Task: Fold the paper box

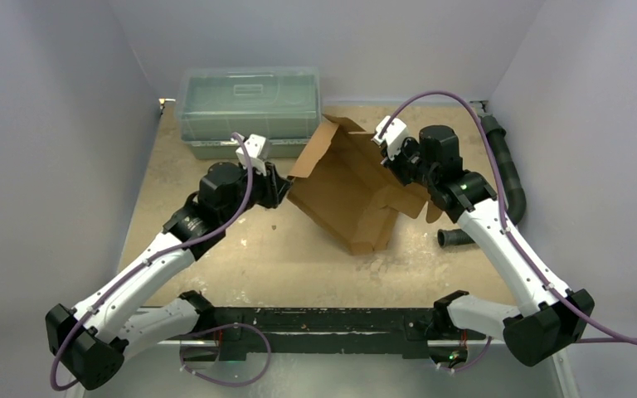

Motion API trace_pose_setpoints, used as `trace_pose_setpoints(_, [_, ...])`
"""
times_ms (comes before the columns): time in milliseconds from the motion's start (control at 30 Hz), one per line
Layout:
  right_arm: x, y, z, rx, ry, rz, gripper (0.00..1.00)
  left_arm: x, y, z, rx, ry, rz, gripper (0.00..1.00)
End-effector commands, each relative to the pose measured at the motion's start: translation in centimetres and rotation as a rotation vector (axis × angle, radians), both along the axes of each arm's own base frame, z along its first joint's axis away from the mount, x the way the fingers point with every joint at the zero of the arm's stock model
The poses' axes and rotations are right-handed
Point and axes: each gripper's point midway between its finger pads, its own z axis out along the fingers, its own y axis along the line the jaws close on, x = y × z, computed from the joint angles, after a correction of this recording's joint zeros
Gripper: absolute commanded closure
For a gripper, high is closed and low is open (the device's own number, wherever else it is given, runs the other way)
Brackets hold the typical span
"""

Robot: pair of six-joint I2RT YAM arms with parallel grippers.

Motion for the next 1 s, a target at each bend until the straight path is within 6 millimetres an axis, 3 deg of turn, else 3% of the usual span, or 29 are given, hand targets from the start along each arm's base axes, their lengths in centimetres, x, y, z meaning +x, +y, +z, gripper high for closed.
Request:
trace_pose_setpoints(0, [0.5,0.0,1.7,0.033,-0.062,-0.007,1.0,-1.0,0.4,1.0,-0.017,-0.002,-0.022,0.68])
trace_pose_setpoints(167, [0.3,0.3,1.8,0.029,-0.065,0.021,1.0,0.3,0.9,2.3,-0.057,-0.005,-0.042,0.45])
trace_pose_setpoints(300, [0.1,0.6,1.9,0.011,-0.067,0.049,1.0,2.2,0.3,3.7,-0.216,0.029,-0.108,0.41])
trace_pose_setpoints(500, [0.0,1.6,2.3,-0.031,-0.081,0.083,1.0,4.5,-0.5,3.5,-0.212,0.043,-0.131,0.32])
trace_pose_setpoints(733, [0.6,2.0,2.8,-0.068,-0.092,0.089,1.0,5.0,-0.7,1.7,-0.18,0.064,-0.165,0.27])
trace_pose_setpoints(967, [0.8,2.9,3.6,-0.102,-0.104,0.123,1.0,6.0,-0.5,-3.1,-0.123,0.169,-0.149,0.27])
